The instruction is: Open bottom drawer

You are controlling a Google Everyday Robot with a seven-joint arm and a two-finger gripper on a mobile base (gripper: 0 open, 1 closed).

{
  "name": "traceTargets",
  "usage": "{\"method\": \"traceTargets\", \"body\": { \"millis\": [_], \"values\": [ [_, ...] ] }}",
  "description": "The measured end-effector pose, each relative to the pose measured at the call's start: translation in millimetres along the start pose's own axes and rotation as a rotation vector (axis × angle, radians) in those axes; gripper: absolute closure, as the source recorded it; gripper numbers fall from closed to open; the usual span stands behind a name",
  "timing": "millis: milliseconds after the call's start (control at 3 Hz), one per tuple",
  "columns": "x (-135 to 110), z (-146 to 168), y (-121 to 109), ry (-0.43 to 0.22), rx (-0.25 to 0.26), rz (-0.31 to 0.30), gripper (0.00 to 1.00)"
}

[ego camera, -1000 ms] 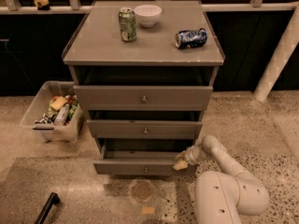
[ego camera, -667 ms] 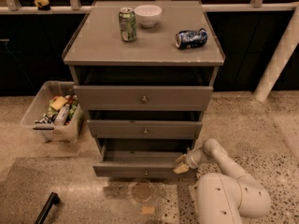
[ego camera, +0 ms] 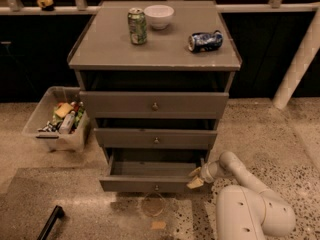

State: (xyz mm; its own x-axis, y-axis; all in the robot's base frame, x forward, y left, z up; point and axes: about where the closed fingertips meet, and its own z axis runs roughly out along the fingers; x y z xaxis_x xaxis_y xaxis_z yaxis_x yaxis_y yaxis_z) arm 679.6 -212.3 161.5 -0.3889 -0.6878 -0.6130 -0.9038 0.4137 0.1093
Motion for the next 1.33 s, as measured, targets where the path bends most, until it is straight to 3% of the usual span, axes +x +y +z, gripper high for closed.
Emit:
{"method": "traceTargets", "body": {
  "millis": [1333],
  "values": [
    [0.5,-3.1,14.8,-0.004,0.012,-0.004,1.00]
  ]
}}
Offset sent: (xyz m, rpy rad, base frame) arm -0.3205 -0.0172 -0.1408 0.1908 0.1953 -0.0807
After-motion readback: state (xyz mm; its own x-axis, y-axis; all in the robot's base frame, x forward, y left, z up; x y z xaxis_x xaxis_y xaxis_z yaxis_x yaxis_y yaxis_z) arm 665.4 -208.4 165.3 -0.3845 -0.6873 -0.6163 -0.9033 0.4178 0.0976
